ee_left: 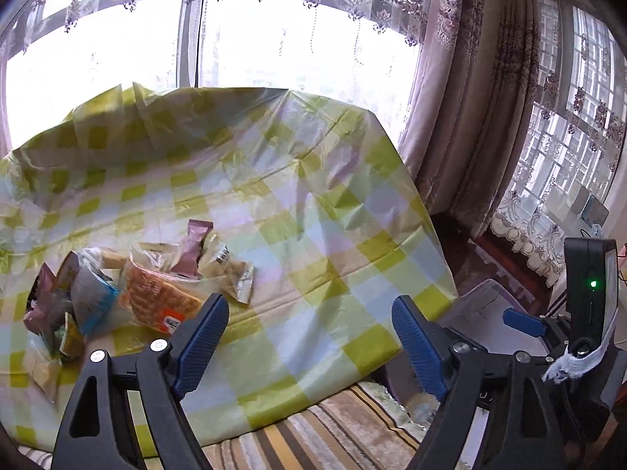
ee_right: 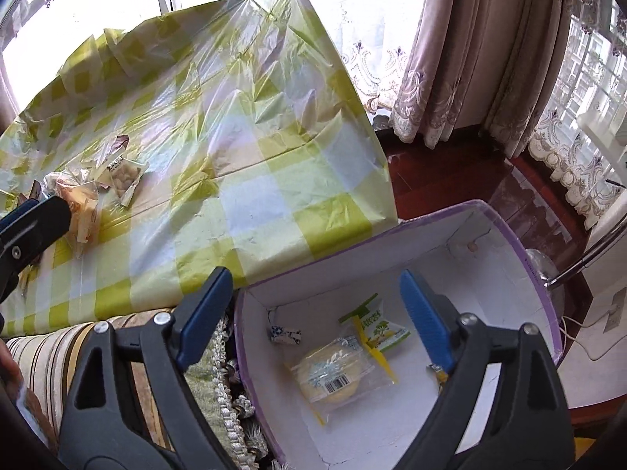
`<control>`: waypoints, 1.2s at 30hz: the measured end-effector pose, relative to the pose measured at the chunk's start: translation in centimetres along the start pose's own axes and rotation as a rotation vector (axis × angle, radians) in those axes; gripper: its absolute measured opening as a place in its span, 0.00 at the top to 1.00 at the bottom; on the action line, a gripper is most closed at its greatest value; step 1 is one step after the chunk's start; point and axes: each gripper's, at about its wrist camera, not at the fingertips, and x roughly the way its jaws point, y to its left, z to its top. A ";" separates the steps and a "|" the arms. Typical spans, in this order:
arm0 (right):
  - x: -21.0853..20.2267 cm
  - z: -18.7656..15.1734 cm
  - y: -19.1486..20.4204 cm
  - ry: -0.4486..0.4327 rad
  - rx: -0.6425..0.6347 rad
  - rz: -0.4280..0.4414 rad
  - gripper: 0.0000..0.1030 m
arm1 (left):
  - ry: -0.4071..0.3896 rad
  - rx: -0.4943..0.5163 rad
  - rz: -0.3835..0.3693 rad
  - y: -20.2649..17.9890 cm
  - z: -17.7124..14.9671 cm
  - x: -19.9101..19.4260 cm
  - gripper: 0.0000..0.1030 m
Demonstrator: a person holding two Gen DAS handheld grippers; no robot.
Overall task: Organize snacks
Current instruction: 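Move both open tools back toward the snack pile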
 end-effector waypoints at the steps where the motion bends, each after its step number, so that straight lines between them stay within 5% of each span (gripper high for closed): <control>1: -0.3 0.2 0.5 -0.020 -0.005 -0.016 0.11 | -0.010 -0.008 0.011 0.8 0.1 -0.4 0.15; 8: -2.1 1.0 5.1 -0.148 -0.139 0.026 0.09 | -0.039 -0.031 0.188 6.5 -0.6 -2.3 0.15; 15: -1.7 1.0 8.8 -0.126 -0.169 0.164 0.09 | -0.009 -0.176 0.361 14.0 -2.8 -3.9 0.15; 22: -1.1 0.9 11.9 -0.118 -0.217 0.195 0.09 | -0.016 -0.270 0.392 19.0 -4.3 -5.5 0.15; 36: -1.4 0.0 19.4 -0.183 -0.474 0.174 0.09 | 0.142 -0.586 0.368 25.7 -8.1 -3.9 0.18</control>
